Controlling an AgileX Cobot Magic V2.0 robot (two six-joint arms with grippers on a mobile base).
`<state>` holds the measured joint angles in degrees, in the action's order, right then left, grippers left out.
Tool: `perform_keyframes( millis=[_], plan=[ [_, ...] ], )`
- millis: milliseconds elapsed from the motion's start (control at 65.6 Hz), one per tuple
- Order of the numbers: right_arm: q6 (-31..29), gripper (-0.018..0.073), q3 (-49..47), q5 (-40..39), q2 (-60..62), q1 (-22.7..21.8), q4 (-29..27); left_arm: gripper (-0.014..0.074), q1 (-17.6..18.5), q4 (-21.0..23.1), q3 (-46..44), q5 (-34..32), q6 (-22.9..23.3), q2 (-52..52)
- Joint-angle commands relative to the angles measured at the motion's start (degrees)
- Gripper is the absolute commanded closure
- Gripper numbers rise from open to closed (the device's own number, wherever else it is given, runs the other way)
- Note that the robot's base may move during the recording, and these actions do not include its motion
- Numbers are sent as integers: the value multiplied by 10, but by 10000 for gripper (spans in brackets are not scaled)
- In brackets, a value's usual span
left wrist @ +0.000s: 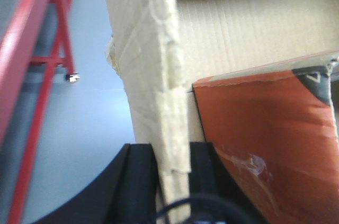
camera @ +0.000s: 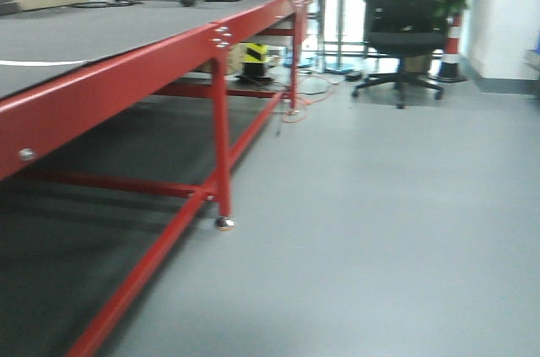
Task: Stack two boxes on right shelf middle
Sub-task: 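Drive the base toward the steel shelf with blue bins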
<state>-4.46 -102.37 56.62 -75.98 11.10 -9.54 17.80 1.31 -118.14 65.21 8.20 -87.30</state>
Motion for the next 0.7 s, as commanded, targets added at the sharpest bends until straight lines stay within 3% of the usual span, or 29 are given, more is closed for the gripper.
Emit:
perform_keyframes(
  millis=[0, 686],
  plan=[
    [-5, 712, -9, -31, 7, -7, 27, 708, -5, -22, -8, -21, -8, 7],
    [-5, 712, -9, -31, 7, -7, 27, 708, -5, -22, -8, -21, -8, 7]
  ],
)
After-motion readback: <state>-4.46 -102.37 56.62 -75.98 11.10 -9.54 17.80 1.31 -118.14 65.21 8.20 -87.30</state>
